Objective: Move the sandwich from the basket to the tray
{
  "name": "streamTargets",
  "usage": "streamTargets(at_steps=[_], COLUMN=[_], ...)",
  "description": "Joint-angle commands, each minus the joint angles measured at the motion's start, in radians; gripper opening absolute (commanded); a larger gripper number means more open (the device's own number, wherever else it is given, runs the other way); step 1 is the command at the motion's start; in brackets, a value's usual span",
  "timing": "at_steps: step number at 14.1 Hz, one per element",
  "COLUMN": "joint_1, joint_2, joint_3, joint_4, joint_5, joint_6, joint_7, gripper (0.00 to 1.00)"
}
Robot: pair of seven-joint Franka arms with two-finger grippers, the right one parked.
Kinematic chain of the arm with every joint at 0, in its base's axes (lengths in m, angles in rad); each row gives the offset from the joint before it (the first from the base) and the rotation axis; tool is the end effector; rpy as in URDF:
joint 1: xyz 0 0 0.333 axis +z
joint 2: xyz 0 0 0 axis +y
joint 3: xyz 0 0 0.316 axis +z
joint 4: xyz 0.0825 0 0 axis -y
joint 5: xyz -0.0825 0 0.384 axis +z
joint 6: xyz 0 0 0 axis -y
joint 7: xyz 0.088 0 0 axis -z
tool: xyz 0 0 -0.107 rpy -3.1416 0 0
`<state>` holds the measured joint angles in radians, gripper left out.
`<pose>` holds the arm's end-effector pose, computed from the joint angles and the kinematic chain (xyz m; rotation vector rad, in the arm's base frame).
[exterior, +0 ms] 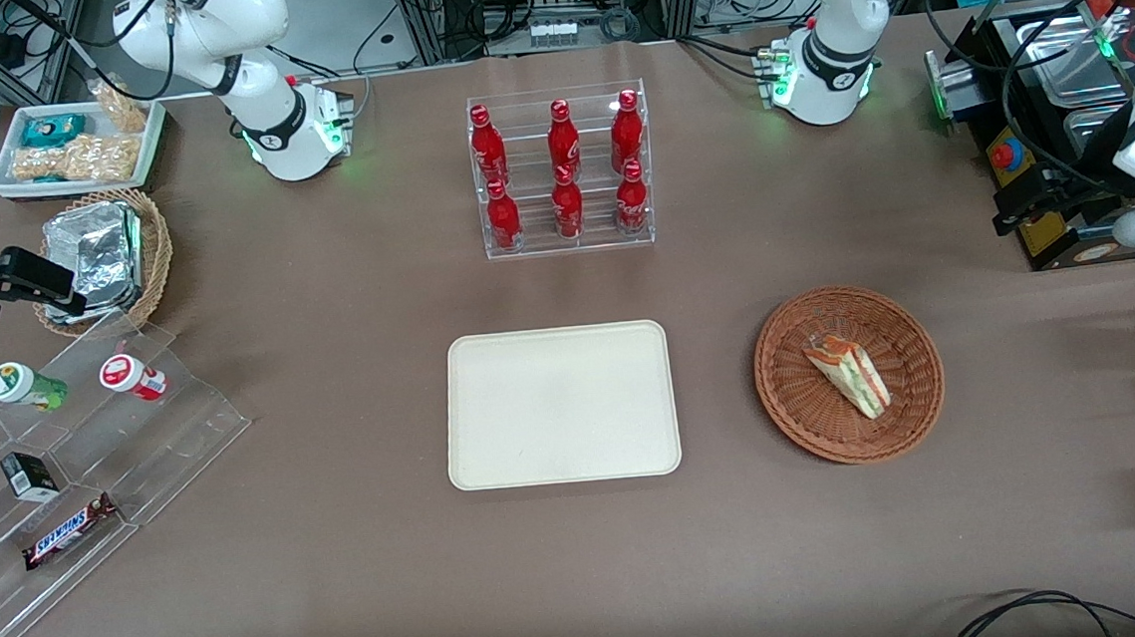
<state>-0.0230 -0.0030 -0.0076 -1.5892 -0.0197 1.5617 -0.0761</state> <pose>0.5518 -0.0190 0.6167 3.1222 0.0711 -0.0398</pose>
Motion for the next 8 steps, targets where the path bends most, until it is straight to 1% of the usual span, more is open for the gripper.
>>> streamTargets(at_steps=[1, 8], joint_1=[-0.014, -0.014], joint_2=[0.008, 0.009], joint_3=[0.009, 0.009], joint_4=[0.017, 0.006], joint_5=[0.001, -0.002], joint_6=[-0.015, -0.026], joint_7=[0.025, 0.015], gripper=[1.00, 1.00])
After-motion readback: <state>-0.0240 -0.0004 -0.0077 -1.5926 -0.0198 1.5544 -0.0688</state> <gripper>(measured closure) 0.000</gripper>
